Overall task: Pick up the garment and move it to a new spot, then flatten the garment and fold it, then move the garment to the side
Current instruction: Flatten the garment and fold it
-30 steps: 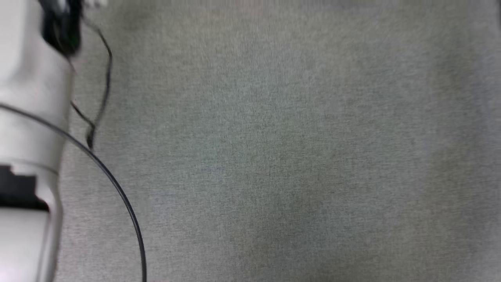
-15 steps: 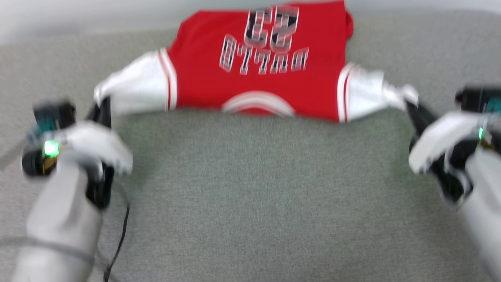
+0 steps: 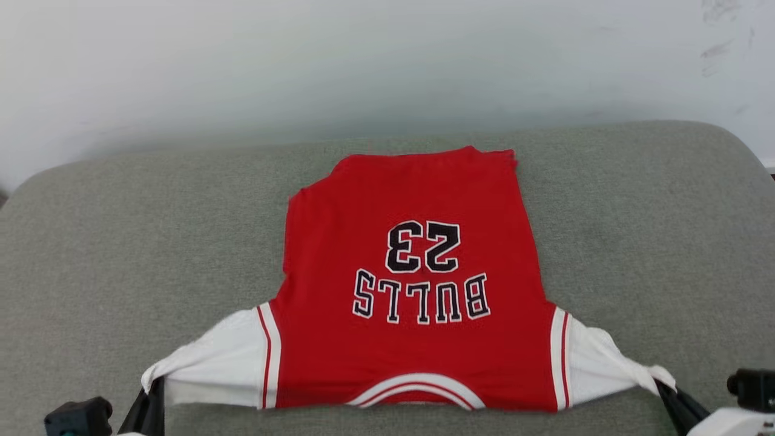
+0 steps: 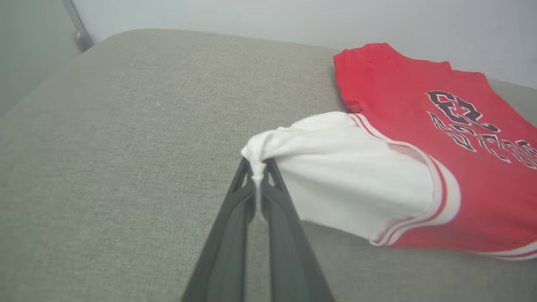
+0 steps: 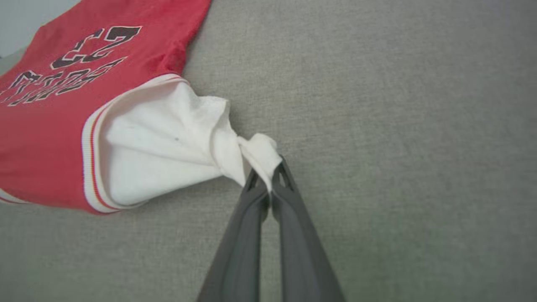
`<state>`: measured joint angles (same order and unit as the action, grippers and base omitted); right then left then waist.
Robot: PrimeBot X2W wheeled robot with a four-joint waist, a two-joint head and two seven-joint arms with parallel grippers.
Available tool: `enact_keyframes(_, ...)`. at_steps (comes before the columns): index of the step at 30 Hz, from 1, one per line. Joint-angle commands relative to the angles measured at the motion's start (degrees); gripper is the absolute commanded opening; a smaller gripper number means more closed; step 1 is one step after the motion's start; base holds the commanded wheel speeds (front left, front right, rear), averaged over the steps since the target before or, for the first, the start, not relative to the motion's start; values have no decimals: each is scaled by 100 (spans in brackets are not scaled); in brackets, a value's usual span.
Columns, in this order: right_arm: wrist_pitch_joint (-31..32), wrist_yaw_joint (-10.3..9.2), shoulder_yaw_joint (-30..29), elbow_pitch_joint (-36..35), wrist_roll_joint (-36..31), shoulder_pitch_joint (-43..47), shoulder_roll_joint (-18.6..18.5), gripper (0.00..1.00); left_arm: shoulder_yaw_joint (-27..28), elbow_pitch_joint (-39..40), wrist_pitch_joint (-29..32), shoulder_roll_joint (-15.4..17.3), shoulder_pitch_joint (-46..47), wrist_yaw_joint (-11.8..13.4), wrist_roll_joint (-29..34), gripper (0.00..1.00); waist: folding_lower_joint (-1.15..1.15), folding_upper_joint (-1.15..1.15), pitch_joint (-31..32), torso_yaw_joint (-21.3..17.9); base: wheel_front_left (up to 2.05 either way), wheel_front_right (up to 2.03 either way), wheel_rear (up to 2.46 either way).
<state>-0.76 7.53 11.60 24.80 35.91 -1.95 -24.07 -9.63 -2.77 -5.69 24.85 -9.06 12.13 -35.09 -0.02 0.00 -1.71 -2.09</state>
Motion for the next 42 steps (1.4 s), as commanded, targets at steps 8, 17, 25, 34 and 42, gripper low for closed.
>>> enact_keyframes(8, 1350, -8, -1263, -1593, -911, 1633, 751, 0, 124, 1463, 603, 244, -1084, 537, -65, 0, 2, 0, -11, 167, 0, 0, 0)
enact_keyframes(17, 1526, -6, -1696, -2422, -1213, 1018, 1288, 100, -377, 1838, 586, 2, -553, 460, 190, 0, 2, 0, -411, 360, 0, 0, 0)
enact_keyframes(25, 1329, -5, -2115, -1821, -1041, -1045, 1003, 100, -651, 2067, 352, -215, 107, 366, 443, 0, 2, 0, -1167, 791, 0, 0, 0)
enact_keyframes(34, 3043, -5, -1985, -224, -829, -3607, -6, 100, -1091, 1922, -39, -615, 1055, -23, 590, 0, 2, 0, -2118, 1731, 0, 0, 0)
enact_keyframes(42, 4746, -4, -1967, 539, -1212, -4983, -206, 100, -1372, 1514, -369, -955, 1610, -353, 548, 0, 2, 0, -2796, 2241, 0, 0, 0)
